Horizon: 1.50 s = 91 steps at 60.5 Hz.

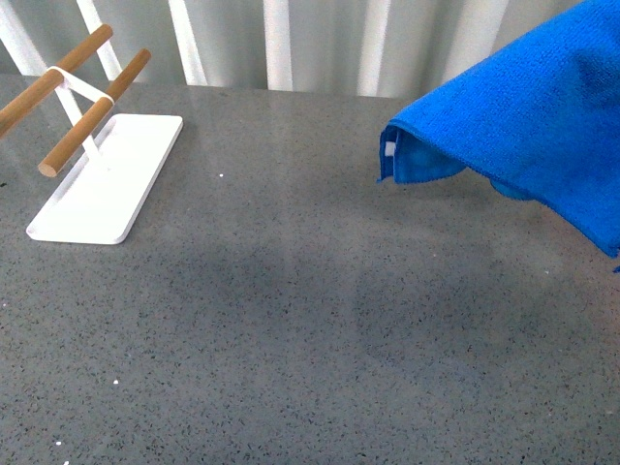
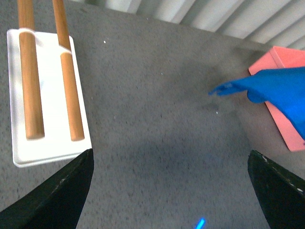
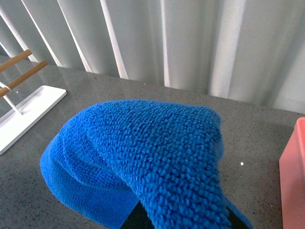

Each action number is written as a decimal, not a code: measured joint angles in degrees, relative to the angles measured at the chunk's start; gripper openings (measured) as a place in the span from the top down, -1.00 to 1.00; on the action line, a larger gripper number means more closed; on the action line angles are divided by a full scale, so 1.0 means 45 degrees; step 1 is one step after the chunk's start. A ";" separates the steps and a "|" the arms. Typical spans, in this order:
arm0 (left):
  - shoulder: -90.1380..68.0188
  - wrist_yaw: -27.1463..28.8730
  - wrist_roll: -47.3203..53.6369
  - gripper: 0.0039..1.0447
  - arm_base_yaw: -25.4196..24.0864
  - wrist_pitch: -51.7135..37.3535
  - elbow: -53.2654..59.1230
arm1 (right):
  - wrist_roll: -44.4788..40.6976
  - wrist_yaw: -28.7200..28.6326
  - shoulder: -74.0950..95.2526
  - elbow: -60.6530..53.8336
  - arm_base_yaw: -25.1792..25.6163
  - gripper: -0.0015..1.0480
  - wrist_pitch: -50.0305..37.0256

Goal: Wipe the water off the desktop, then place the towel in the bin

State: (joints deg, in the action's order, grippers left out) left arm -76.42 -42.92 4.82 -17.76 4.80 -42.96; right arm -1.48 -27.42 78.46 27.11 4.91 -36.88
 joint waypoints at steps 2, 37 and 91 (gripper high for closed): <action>0.0520 -0.0389 0.0350 -0.87 -0.0432 0.0491 0.0437 | 0.0000 0.0063 0.0029 0.0000 0.0000 0.94 0.0000; 0.7014 0.7033 -0.1098 0.95 0.1331 -0.9360 0.8009 | -0.0185 0.0806 0.0092 -0.0058 -0.0437 0.94 0.0627; 1.3032 0.9515 -0.1098 0.94 0.3929 -0.5061 0.9262 | -0.1064 0.2084 -0.0189 -0.0185 -0.1287 0.94 0.1540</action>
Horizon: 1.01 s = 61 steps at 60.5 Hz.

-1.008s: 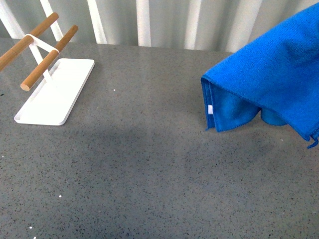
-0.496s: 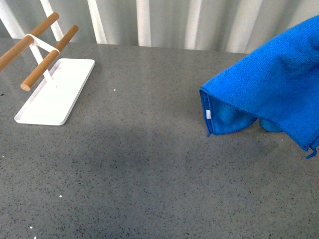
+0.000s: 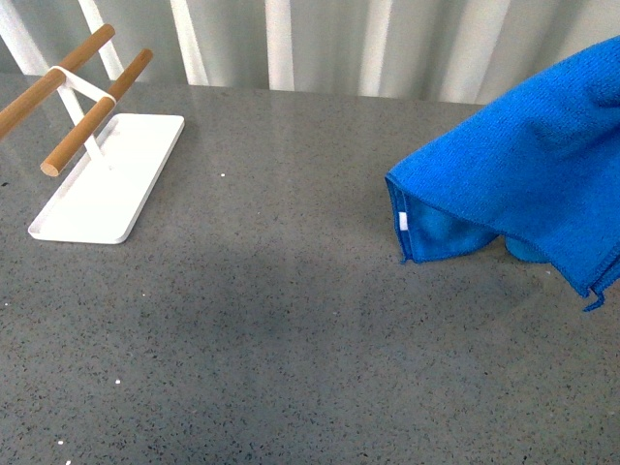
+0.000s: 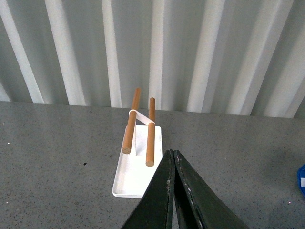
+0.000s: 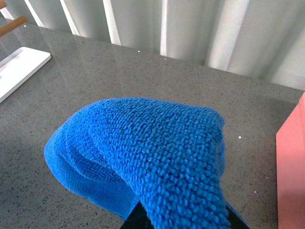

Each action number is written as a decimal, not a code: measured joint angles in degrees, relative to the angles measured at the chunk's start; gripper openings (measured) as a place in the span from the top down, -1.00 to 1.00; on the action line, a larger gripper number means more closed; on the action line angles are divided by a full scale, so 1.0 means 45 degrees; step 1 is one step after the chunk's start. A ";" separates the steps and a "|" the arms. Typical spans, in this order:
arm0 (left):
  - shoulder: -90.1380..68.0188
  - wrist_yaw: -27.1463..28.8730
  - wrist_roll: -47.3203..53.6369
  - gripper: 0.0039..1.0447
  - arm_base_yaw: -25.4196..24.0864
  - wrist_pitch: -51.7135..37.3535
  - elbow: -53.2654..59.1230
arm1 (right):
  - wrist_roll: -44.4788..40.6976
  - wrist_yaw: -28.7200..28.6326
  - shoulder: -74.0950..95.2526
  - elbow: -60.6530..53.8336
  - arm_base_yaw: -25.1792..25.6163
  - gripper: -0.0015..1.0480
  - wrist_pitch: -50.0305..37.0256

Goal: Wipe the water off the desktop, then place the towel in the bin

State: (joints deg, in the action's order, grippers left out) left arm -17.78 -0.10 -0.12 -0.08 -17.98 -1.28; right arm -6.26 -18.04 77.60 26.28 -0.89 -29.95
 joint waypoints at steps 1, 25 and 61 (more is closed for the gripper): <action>0.0097 0.0000 0.0000 0.94 0.0000 0.0092 0.0000 | 0.0000 0.0000 0.0000 0.0000 -0.0024 0.94 0.0005; 0.1957 0.0005 0.0000 0.94 0.0000 0.1953 0.0000 | 0.0015 0.0194 0.0000 0.0024 -0.0340 0.94 0.0092; 0.3900 0.0000 -0.0005 0.88 0.0000 0.3978 0.0000 | 0.0340 0.0651 0.0282 0.0520 -0.0432 0.94 0.1447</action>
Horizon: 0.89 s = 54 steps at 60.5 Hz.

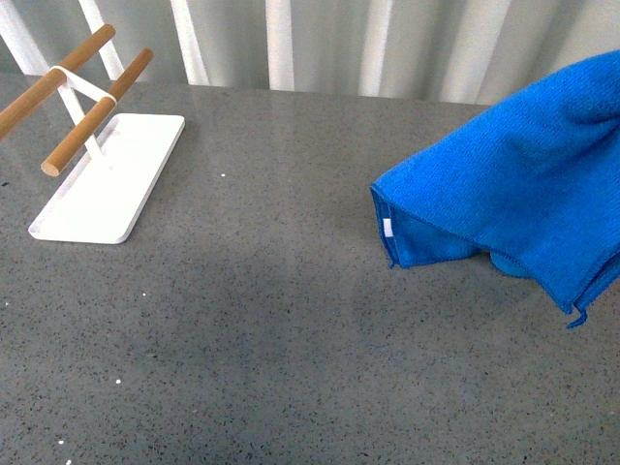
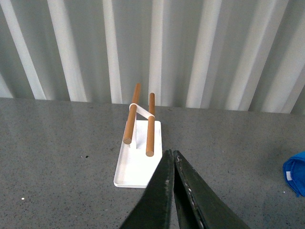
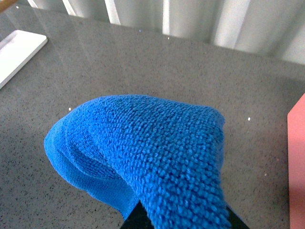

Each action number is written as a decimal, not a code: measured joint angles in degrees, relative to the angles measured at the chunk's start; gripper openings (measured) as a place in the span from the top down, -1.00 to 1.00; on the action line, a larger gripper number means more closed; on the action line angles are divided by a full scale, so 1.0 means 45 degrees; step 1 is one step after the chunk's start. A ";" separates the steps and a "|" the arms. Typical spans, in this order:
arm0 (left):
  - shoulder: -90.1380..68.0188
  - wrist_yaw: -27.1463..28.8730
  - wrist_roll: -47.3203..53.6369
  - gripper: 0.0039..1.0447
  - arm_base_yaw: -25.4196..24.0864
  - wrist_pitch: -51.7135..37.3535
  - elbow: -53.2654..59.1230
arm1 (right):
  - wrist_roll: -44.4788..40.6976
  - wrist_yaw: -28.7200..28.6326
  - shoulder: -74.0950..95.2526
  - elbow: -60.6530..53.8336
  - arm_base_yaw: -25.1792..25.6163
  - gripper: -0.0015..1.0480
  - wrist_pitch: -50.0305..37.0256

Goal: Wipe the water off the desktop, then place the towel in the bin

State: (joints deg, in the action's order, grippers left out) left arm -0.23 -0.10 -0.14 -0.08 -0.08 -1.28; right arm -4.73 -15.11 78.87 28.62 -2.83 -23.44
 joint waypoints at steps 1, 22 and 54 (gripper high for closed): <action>0.0000 0.0000 0.0000 0.81 0.0000 0.0000 0.0000 | 0.0068 0.0049 0.0107 0.0112 -0.0005 0.94 0.0233; 0.0000 0.0000 0.0000 -0.29 -0.0005 0.0000 0.0000 | 0.1137 0.0831 0.3983 0.2599 -0.0126 0.94 0.3089; 0.0000 0.0000 0.0005 -0.87 0.0000 0.0000 0.0000 | 0.1855 0.0947 0.7582 0.2982 0.0253 0.94 0.2098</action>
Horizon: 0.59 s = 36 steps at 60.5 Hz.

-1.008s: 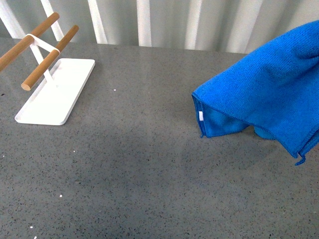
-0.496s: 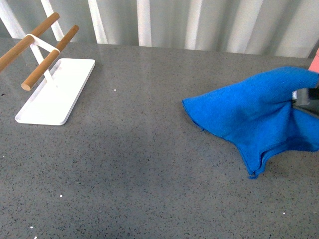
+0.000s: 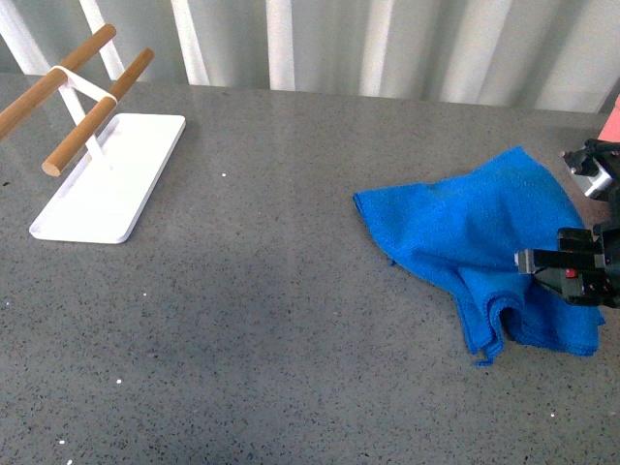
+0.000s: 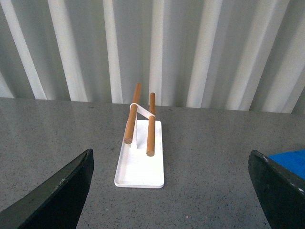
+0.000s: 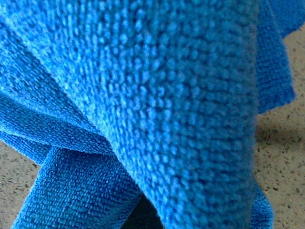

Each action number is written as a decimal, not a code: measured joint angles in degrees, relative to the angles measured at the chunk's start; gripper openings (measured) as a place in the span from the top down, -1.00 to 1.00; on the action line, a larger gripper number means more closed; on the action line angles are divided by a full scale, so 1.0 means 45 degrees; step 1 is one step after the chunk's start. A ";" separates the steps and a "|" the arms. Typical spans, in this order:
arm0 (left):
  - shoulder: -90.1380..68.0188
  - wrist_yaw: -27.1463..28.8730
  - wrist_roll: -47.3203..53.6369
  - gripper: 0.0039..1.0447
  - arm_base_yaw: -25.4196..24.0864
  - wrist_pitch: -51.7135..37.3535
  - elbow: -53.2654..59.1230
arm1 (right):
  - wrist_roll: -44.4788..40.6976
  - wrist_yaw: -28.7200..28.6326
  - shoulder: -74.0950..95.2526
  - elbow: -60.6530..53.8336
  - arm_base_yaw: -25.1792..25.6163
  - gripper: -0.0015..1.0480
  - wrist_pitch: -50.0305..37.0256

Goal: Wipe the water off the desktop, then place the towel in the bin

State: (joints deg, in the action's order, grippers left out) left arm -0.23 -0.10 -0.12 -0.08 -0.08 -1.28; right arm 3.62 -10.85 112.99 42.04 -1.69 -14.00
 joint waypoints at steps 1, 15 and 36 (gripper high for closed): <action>0.0000 0.0000 0.0000 -0.87 -0.0005 0.0000 0.0000 | -0.0010 -0.0005 0.0000 -0.0019 0.0039 0.94 0.0000; 0.0000 0.0000 0.0000 -0.87 0.0000 0.0000 0.0000 | -0.0923 0.0709 0.0316 0.0355 0.1001 0.94 0.0117; 0.0000 0.0000 0.0000 -0.87 0.0000 0.0005 0.0000 | -0.1593 0.1637 0.2482 0.3701 0.0102 0.94 0.0238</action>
State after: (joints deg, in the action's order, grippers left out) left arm -0.23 -0.10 -0.12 -0.08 -0.05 -1.28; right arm -3.55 -3.49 124.16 58.70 -1.23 -12.93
